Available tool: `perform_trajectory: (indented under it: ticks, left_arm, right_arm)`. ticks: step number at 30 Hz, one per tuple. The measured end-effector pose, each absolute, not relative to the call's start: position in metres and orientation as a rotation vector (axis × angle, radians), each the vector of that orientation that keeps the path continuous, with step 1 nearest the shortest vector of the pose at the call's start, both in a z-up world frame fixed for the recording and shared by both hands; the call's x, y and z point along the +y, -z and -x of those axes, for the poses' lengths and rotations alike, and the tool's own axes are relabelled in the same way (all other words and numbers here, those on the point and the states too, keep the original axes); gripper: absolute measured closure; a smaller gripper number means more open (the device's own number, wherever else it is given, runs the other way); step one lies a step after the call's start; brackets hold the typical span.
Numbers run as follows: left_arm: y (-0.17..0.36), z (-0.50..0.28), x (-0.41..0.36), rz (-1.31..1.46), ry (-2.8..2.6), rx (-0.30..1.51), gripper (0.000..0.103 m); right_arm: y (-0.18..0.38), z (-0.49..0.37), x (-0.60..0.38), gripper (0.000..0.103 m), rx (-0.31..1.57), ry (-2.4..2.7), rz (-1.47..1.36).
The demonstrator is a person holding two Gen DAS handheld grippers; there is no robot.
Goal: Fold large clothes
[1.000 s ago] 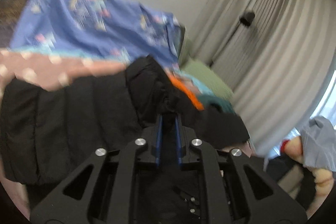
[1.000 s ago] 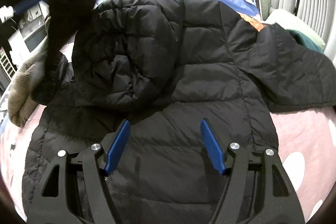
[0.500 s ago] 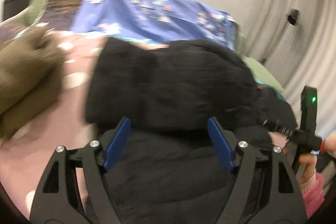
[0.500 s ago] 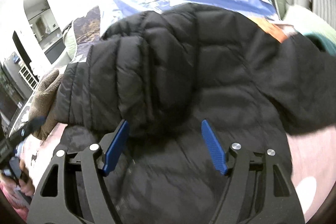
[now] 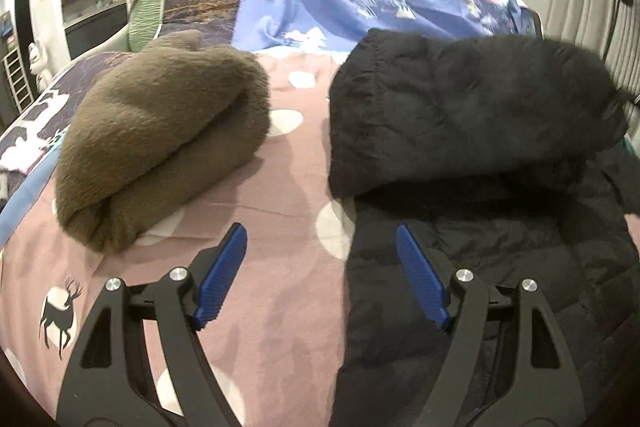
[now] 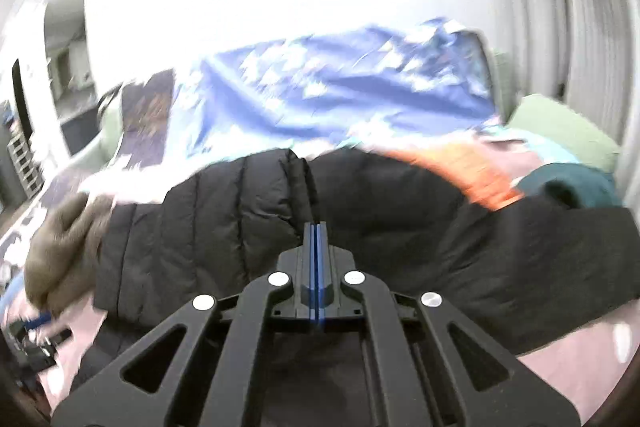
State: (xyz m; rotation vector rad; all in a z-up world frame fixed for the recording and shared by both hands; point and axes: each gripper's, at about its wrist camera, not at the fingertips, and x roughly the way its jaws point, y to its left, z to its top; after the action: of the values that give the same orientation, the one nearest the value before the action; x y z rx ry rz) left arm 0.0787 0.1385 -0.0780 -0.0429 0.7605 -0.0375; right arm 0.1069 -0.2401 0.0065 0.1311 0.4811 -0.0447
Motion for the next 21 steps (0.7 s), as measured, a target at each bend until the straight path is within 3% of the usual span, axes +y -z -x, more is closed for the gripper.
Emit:
perform_trajectory:
  ticks: [5,7,8,9,11,16,21]
  left_arm:
    - [0.089,-0.103,0.125,0.05,0.064,0.796,0.024]
    - [0.089,-0.109,0.125,0.079,0.074,0.802,0.027]
    - [0.089,-0.11,0.126,0.09,0.079,0.801,0.033]
    - [0.086,-0.111,0.125,0.101,0.088,0.798,0.038]
    - [0.078,-0.112,0.122,0.112,0.108,0.783,0.048]
    - [0.057,-0.125,0.094,0.121,0.175,0.735,0.058]
    - [0.063,-0.144,0.03,0.127,0.339,0.755,0.058]
  right_arm:
    - [0.026,-0.13,-0.286,0.102,0.612,0.142,-0.138]
    - [0.053,-0.141,-0.292,0.089,0.713,0.139,-0.112]
    - [0.064,-0.141,-0.294,0.077,0.752,0.147,-0.111]
    - [0.068,-0.137,-0.295,0.074,0.749,0.153,-0.125]
    - [0.066,-0.127,-0.298,0.074,0.709,0.164,-0.16]
    - [0.049,-0.105,-0.272,0.074,0.621,0.014,-0.24]
    - [0.083,-0.128,-0.232,0.074,0.746,-0.055,-0.147]
